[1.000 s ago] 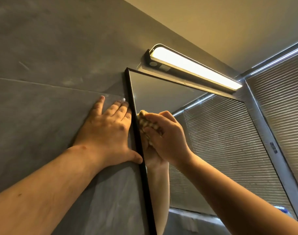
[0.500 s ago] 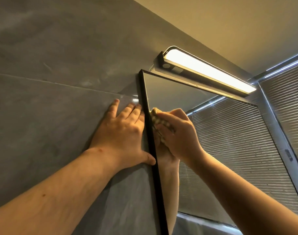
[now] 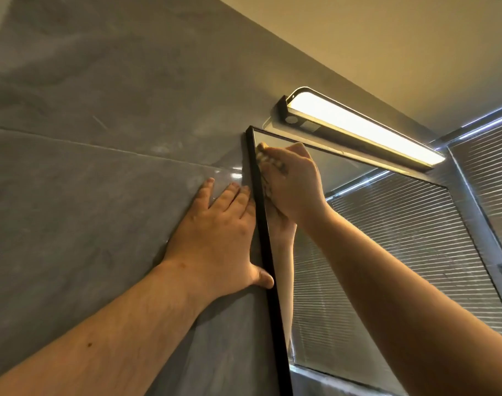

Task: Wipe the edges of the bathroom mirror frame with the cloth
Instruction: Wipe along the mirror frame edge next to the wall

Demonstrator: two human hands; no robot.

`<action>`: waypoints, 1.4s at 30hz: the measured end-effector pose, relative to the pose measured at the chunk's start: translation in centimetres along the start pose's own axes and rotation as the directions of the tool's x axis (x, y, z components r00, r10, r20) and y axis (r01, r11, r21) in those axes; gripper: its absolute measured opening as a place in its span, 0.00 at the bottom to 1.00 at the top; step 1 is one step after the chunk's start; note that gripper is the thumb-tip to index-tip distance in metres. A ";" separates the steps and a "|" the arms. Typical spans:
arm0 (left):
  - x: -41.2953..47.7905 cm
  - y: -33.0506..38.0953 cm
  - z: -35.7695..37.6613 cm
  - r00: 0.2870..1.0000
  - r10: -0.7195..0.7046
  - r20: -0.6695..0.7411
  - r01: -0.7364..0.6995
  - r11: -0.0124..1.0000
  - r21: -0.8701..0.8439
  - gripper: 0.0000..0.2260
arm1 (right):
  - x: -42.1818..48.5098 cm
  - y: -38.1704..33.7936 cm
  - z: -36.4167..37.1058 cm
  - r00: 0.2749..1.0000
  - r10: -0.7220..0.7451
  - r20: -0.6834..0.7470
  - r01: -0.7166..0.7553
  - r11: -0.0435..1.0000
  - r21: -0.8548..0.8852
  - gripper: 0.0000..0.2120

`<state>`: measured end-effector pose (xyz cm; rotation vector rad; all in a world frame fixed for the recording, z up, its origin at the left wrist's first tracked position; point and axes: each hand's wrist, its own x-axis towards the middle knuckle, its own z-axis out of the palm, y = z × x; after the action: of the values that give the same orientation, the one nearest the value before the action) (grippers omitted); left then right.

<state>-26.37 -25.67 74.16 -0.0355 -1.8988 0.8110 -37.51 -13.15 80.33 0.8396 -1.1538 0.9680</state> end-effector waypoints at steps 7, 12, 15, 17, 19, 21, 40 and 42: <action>0.9 -0.2 -1.7 0.997 0.070 -0.026 -0.068 0.996 0.060 0.52 | 3.5 0.8 0.9 0.999 0.030 -0.009 -0.030 1.000 -0.004 0.15; 5.5 -3.4 -3.4 0.998 -0.042 0.047 0.033 0.984 0.177 0.61 | 4.1 1.6 0.8 1.000 0.005 0.007 -0.005 1.000 -0.031 0.15; 7.9 -4.3 -3.5 0.982 -0.067 0.177 0.035 0.983 0.178 0.64 | 3.8 1.6 1.0 1.000 0.014 -0.005 -0.014 0.999 -0.032 0.15; 8.2 -4.4 -2.8 0.985 -0.041 0.165 0.015 0.987 0.159 0.63 | 3.6 1.6 1.0 1.000 -0.011 -0.014 0.011 1.000 -0.025 0.15; 8.0 -4.5 -2.2 0.995 -0.013 0.099 -0.001 0.990 0.141 0.62 | 3.7 2.1 0.9 0.999 -0.031 -0.013 0.031 0.999 -0.021 0.15; 7.7 -4.6 -1.9 0.998 0.031 0.058 -0.037 0.993 0.111 0.61 | 3.8 3.0 0.9 0.999 -0.037 -0.022 0.036 0.999 -0.040 0.14; 6.5 -3.6 -1.1 0.995 0.084 0.048 -0.088 0.992 0.088 0.60 | 3.6 18.7 -6.7 0.884 0.460 -0.087 -0.467 0.877 -0.113 0.13; 6.5 -3.7 -1.0 0.996 0.081 0.046 -0.085 0.992 0.098 0.60 | 4.0 19.4 -7.0 0.863 0.500 -0.072 -0.505 0.857 -0.103 0.15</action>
<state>-27.48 -25.60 81.58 -0.0360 -1.9034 0.9695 -52.63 0.95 83.70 0.4171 -1.4149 1.3221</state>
